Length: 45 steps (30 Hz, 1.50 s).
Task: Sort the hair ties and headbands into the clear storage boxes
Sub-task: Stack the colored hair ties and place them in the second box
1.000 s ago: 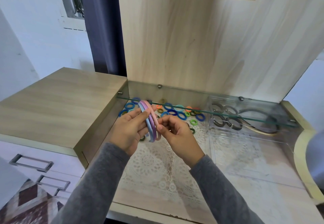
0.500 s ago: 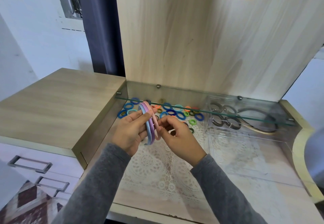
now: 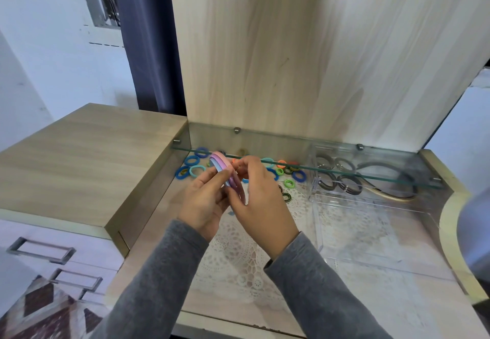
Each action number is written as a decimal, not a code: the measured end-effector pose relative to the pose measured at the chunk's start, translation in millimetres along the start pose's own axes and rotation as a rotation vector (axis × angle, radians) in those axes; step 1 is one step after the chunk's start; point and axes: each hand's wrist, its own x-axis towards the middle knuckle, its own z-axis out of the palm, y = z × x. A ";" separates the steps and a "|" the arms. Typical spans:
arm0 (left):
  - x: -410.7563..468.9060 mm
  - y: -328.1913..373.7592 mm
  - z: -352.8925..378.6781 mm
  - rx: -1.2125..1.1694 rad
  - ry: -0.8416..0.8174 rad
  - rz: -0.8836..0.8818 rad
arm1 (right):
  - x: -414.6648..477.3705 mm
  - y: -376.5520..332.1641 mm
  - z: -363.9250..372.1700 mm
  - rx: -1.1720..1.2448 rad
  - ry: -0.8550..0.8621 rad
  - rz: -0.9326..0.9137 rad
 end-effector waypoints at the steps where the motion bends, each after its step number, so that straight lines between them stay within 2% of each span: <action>1: 0.1 -0.6 0.6 -0.005 0.002 0.002 | 0.0 -0.8 2.0 -0.045 0.013 -0.017; 5: -0.2 -2.8 3.0 -0.025 0.009 0.010 | -0.7 -3.2 9.0 -0.073 0.022 0.004; 10: 0.6 -3.2 5.9 0.032 0.032 -0.043 | 3.7 0.3 7.8 0.216 -0.039 0.223; 14: -1.4 0.0 4.5 -0.037 0.034 -0.078 | 7.6 2.6 3.0 0.365 -0.085 0.355; 17: -1.1 3.8 1.6 -0.111 0.018 -0.112 | 11.1 4.7 -0.4 0.434 -0.130 0.387; 22: 1.3 4.4 -3.6 -0.087 -0.052 -0.109 | 15.1 6.8 -6.0 0.444 -0.172 0.376; 24: 4.0 4.9 -5.2 -0.039 -0.059 -0.105 | 17.4 7.9 -9.2 0.438 -0.190 0.382; 26: 6.8 3.4 -5.5 0.059 0.006 -0.074 | 20.2 8.5 -13.7 0.448 -0.200 0.402; 29: 12.4 -5.6 -11.0 0.324 0.187 0.131 | 23.3 7.5 -24.0 0.542 -0.216 0.449; 31: 18.2 -15.3 -19.4 0.451 0.239 0.215 | 25.2 6.5 -32.1 0.612 -0.228 0.465; 37: 26.0 -38.7 -25.9 0.554 -0.024 -0.013 | 30.4 4.6 -52.9 0.710 -0.261 0.519; 42: 22.0 -40.0 -8.2 0.564 -0.093 0.065 | 33.9 0.9 -72.3 0.876 -0.259 0.559; 45: 21.0 -41.8 4.9 0.537 -0.113 0.050 | 32.9 3.7 -85.2 0.953 -0.249 0.565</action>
